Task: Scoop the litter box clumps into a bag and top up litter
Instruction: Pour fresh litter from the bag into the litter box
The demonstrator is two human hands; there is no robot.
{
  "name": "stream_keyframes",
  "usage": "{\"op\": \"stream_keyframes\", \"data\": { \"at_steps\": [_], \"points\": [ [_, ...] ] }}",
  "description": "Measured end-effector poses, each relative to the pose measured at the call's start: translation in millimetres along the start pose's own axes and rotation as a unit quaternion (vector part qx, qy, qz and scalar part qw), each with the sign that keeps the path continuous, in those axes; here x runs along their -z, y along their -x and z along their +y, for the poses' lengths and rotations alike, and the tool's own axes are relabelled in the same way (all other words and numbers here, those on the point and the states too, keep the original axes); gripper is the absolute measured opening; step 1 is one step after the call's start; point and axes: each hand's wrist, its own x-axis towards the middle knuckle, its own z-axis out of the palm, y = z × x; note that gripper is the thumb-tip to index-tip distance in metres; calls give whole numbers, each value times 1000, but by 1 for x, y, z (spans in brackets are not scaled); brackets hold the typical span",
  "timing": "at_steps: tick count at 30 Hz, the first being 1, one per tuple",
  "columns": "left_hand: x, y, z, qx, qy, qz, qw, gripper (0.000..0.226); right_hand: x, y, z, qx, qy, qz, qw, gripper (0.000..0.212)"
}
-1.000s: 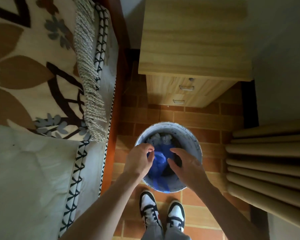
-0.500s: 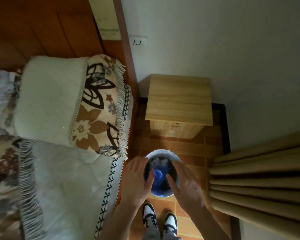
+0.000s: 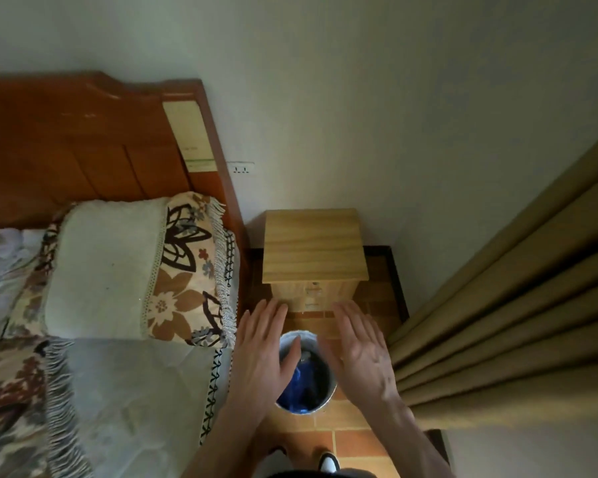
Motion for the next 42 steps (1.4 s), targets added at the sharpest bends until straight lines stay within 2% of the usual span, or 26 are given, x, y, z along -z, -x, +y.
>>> {"op": "stream_keyframes", "data": {
  "at_steps": [10,17,32,42],
  "points": [
    [8,-23,11,-101,0,-93,991,70,29,37,-7,-166,92,31,981,70],
    [-6,-35,45,-217,68,-146,963,65,33,90,-5,-334,128,76,931,71],
    [-31,35,154,-456,134,-221,852,65,55,247,-29,-587,160,162,777,75],
    [-42,157,229,-558,163,-277,765,67,61,386,-60,-696,146,220,668,70]
  ]
}}
